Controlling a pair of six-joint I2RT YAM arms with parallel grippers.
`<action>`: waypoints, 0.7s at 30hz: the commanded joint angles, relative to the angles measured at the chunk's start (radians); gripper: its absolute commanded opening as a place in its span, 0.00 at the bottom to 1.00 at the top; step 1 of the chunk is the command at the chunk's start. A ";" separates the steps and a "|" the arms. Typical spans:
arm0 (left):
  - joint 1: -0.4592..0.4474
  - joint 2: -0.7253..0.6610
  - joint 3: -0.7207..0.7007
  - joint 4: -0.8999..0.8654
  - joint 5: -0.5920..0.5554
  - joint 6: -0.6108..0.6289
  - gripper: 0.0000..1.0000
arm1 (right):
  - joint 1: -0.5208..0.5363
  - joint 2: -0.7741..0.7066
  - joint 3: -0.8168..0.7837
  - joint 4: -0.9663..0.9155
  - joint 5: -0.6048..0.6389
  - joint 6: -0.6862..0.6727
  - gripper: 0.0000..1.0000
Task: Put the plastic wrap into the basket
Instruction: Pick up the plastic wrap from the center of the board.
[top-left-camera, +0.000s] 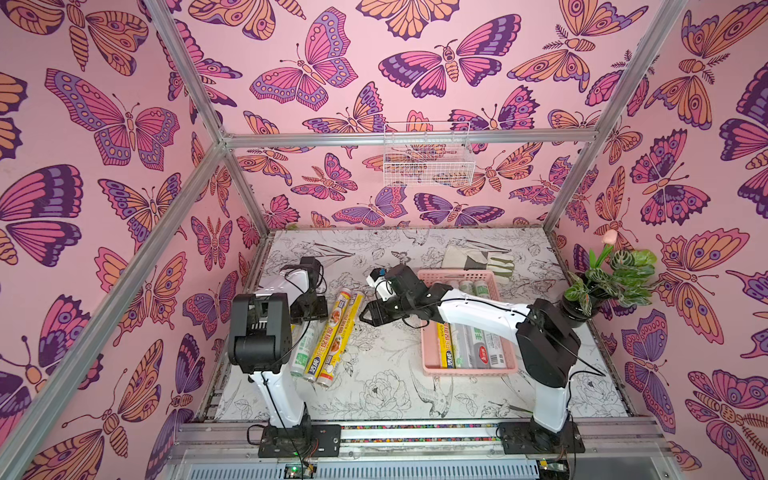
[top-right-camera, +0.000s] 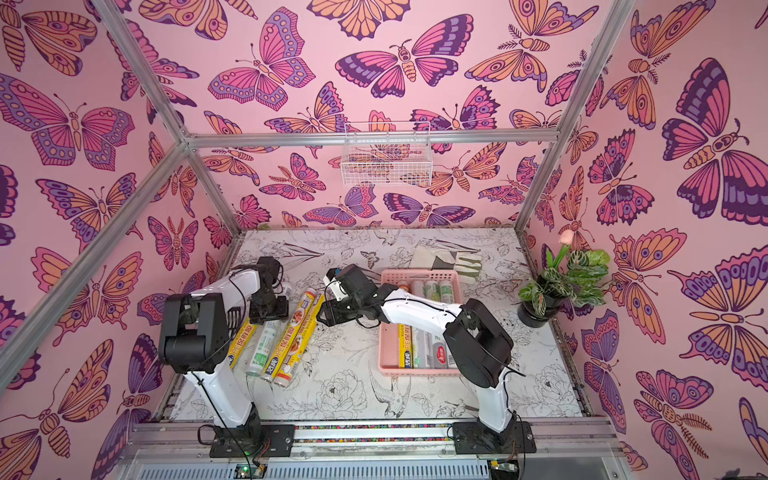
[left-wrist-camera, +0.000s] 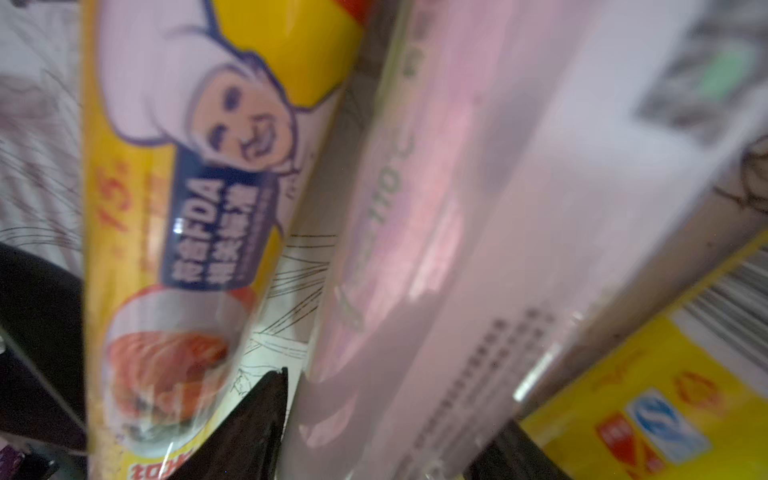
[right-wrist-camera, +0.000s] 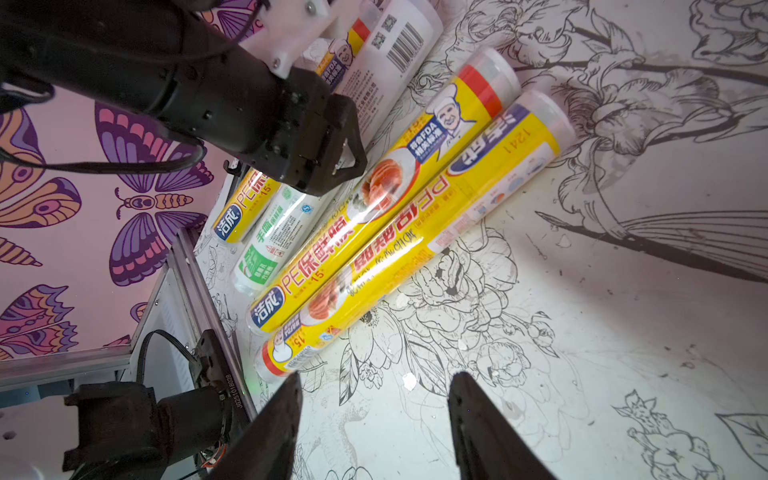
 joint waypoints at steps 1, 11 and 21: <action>-0.016 0.020 0.004 -0.004 0.037 -0.010 0.69 | 0.001 -0.021 -0.002 -0.008 0.001 -0.011 0.60; -0.090 0.002 0.015 -0.006 0.006 0.013 0.60 | -0.002 -0.048 -0.023 -0.018 0.035 -0.018 0.60; -0.151 -0.191 0.041 -0.052 -0.118 0.018 0.39 | -0.030 -0.129 -0.098 -0.008 0.078 -0.014 0.61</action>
